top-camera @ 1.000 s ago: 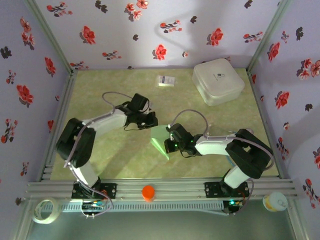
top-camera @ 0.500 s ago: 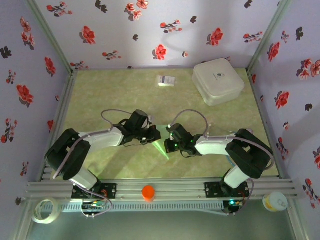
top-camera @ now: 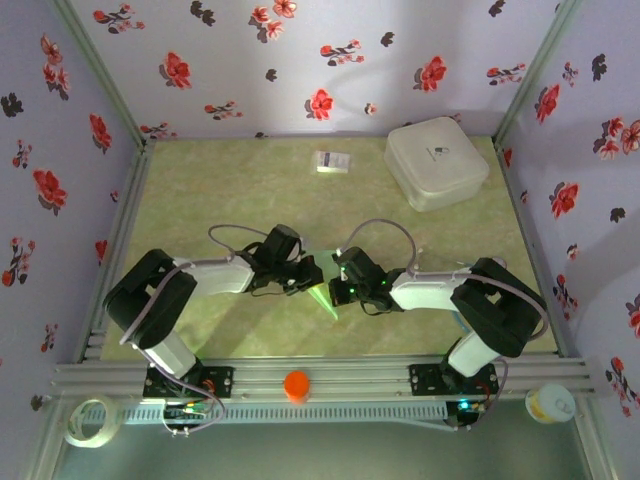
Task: Fold a paper plane with a square sheet of paper (pick it up from the middle)
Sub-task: Third fold the triangle at the center of the table.
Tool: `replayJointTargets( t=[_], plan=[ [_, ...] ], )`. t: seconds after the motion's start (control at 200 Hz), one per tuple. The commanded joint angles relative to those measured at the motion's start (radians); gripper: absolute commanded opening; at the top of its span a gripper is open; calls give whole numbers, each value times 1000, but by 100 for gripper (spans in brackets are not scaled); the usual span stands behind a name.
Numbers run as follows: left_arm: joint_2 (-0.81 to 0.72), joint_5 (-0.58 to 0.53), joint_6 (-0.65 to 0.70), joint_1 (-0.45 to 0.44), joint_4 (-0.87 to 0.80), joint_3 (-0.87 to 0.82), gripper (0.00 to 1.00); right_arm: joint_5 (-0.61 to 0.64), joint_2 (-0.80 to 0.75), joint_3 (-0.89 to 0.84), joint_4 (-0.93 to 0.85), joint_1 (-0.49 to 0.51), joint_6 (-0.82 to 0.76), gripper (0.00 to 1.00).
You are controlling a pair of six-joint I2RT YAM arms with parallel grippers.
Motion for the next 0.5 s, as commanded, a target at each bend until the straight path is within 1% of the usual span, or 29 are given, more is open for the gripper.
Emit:
replayJointTargets(
  t=[0.0,0.495],
  plan=[
    [17,3,17,-5,-16,-2,0,24,-1,1,-8,-6,18,0],
    [42,-32,35,-6,-46,-28,0,23,-4,1,-10,-5,15,0]
  ],
)
